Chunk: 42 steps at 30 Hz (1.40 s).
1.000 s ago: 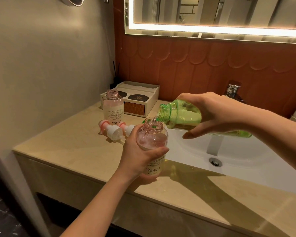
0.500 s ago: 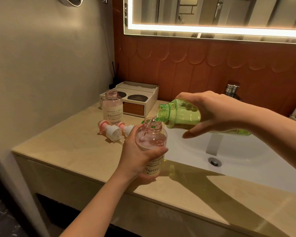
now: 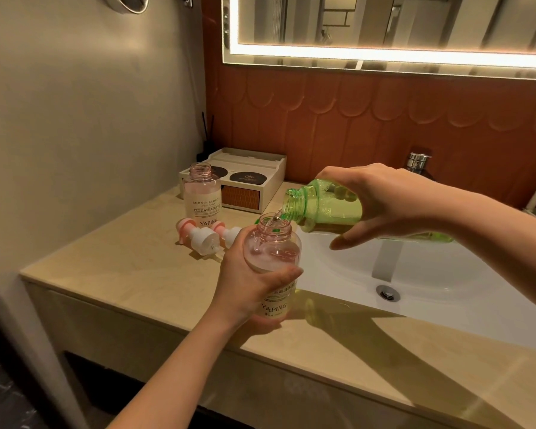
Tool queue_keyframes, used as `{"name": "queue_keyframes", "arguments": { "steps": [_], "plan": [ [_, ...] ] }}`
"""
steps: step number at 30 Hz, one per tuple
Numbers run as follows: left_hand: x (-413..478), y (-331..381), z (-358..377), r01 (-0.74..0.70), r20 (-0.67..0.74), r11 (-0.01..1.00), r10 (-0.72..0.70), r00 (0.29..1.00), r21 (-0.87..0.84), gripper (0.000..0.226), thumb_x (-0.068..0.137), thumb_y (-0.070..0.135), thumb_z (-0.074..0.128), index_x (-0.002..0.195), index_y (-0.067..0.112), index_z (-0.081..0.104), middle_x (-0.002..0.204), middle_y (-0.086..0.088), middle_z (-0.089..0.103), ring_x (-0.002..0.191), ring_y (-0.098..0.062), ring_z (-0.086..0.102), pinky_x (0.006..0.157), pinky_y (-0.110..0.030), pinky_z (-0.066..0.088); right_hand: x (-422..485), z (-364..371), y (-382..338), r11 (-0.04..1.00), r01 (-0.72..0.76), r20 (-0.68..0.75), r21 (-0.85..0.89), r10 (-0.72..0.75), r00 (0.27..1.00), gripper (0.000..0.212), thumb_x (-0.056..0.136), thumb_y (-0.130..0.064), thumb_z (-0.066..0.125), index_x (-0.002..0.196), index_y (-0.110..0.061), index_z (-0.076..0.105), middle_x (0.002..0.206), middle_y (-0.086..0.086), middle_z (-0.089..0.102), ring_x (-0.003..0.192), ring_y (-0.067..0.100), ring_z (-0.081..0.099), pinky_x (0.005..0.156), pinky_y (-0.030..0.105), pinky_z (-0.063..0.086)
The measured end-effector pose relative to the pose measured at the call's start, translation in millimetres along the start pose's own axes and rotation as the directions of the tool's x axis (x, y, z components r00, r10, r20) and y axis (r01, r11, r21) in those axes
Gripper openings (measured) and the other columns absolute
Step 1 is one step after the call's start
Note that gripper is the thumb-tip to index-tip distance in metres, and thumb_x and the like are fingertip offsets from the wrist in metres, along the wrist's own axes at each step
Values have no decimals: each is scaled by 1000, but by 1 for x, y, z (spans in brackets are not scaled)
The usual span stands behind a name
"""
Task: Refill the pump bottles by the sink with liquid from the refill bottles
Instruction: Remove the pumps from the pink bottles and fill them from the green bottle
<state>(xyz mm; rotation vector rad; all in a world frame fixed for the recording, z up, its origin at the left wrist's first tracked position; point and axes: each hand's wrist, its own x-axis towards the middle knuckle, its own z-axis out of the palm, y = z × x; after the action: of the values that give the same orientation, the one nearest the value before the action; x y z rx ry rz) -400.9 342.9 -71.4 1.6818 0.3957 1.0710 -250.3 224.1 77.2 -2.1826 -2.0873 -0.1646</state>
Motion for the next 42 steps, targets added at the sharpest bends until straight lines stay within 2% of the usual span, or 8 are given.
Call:
{"name": "queue_keyframes", "arguments": {
  "steps": [2, 7, 12, 21, 27, 34, 37, 42],
  "plan": [
    [0, 1, 0, -1, 5, 1000, 1, 1000, 0, 59, 56, 9, 85, 103, 27, 54, 97, 8, 67, 90, -3, 64, 72, -11, 49, 0, -1, 0, 1000, 0, -4, 0, 0, 1000, 76, 60, -55, 76, 124, -33, 43, 112, -9, 61, 96, 14, 56, 77, 39, 52],
    [-1, 3, 1, 11, 9, 999, -10, 1000, -35, 66, 47, 29, 85, 105, 27, 54, 101, 6, 66, 95, -9, 64, 76, -15, 51, 1, -1, 1, 1000, 4, -7, -7, -4, 1000, 76, 59, -56, 76, 124, -33, 43, 110, -8, 61, 95, 16, 57, 76, 41, 53],
    [-1, 2, 0, 11, 11, 1000, -11, 1000, -27, 63, 51, 20, 87, 104, 28, 54, 99, 6, 67, 94, -8, 65, 73, -17, 52, 0, -1, 1, 1000, 7, -7, -5, -7, 1000, 77, 59, -55, 76, 125, -33, 43, 112, -9, 61, 96, 14, 56, 76, 41, 53],
    [-1, 2, 1, 22, 10, 999, -22, 1000, -29, 63, 49, 26, 82, 105, 27, 54, 98, 6, 67, 94, -10, 65, 78, -23, 53, 2, -1, 2, 1000, 7, 0, 16, -7, 1000, 77, 59, -53, 77, 125, -35, 42, 113, -9, 60, 97, 14, 57, 78, 40, 53],
    [-1, 4, 1, 25, 13, 999, -24, 1000, -48, 67, 46, 31, 85, 106, 26, 54, 99, 5, 67, 94, -11, 65, 77, -21, 53, 1, 0, 1, 999, 12, 2, 39, -12, 1000, 77, 60, -51, 78, 126, -31, 43, 114, -8, 60, 98, 14, 56, 78, 38, 53],
    [-2, 6, 0, 25, 26, 998, -23, 999, -58, 63, 50, 23, 87, 103, 27, 54, 98, 6, 66, 92, -7, 64, 75, -18, 53, 2, -1, 1, 999, 17, -1, 46, -17, 1000, 76, 60, -50, 79, 125, -33, 44, 112, -9, 61, 97, 13, 57, 78, 37, 53],
    [-2, 7, 1, 23, 27, 997, -22, 999, -67, 63, 45, 31, 80, 102, 27, 54, 99, 5, 66, 92, -8, 64, 75, -18, 53, 2, -1, 2, 997, 18, 3, 75, -18, 1000, 74, 60, -49, 79, 124, -32, 45, 112, -10, 61, 97, 12, 57, 79, 39, 53],
    [-2, 7, 1, 24, 33, 998, -22, 999, -65, 63, 46, 32, 80, 103, 27, 53, 100, 7, 65, 94, -7, 64, 76, -18, 52, 2, -1, 2, 998, 23, 3, 50, -23, 1000, 74, 59, -50, 79, 123, -34, 45, 108, -10, 61, 95, 13, 57, 78, 41, 52]
  ]
}}
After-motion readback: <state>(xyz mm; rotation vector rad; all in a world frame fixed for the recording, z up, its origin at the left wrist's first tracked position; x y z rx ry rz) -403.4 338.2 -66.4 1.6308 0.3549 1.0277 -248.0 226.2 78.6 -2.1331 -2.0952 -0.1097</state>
